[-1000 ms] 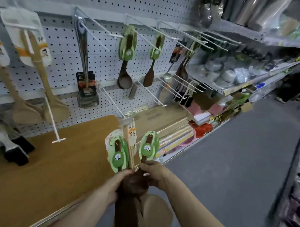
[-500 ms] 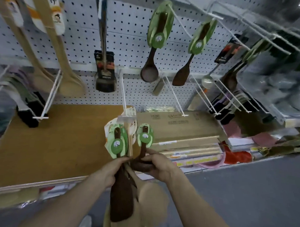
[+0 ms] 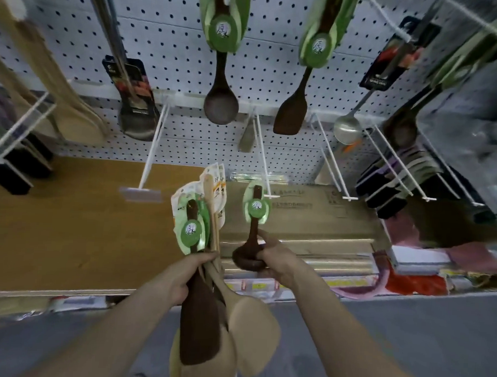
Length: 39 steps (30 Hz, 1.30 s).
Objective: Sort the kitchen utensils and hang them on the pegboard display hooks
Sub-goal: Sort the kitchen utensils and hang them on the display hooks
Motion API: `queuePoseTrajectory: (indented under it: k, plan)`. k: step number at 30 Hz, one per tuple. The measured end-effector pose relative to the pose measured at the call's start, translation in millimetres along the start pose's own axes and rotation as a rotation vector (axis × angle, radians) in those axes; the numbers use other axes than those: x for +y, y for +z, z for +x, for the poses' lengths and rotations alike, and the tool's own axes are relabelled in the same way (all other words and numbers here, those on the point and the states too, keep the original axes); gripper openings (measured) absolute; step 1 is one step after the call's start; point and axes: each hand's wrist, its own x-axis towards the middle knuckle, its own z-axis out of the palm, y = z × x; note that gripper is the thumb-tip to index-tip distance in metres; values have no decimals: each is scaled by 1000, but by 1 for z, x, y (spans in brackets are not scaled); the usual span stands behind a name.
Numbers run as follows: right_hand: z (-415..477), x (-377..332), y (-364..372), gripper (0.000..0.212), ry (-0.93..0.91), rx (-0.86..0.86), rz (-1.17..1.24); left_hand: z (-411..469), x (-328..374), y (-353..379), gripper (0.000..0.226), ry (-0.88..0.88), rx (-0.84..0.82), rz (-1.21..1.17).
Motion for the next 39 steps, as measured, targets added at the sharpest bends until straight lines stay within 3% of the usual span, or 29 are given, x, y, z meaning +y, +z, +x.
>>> queuePoseTrajectory:
  k: [7,15,19,21,25,27,30,33,39]
  plan:
    - [60,-5,-51,70,37,142,-29,38,26,19,17,18,43,-2]
    - [151,11,-75,65,43,367,205,68,36,10,29,58,60,-37]
    - [171,38,-56,64,89,393,340,70,39,4,28,48,61,-57]
    - [173,45,-49,56,49,435,221,69,41,3,28,45,47,-63]
    - [167,39,-37,39,-54,599,-422,72,41,-2,30,28,31,-82]
    - [153,22,-24,25,-185,518,-436,74,38,-4,28,17,21,-88]
    - [117,-1,1,21,-127,52,-230,74,35,-4,17,5,12,-93]
    - [84,-9,20,28,-81,-260,-343,72,32,-7,19,7,-21,-95]
    - [66,0,48,23,-189,-210,-465,65,23,-28,14,-2,-48,-89]
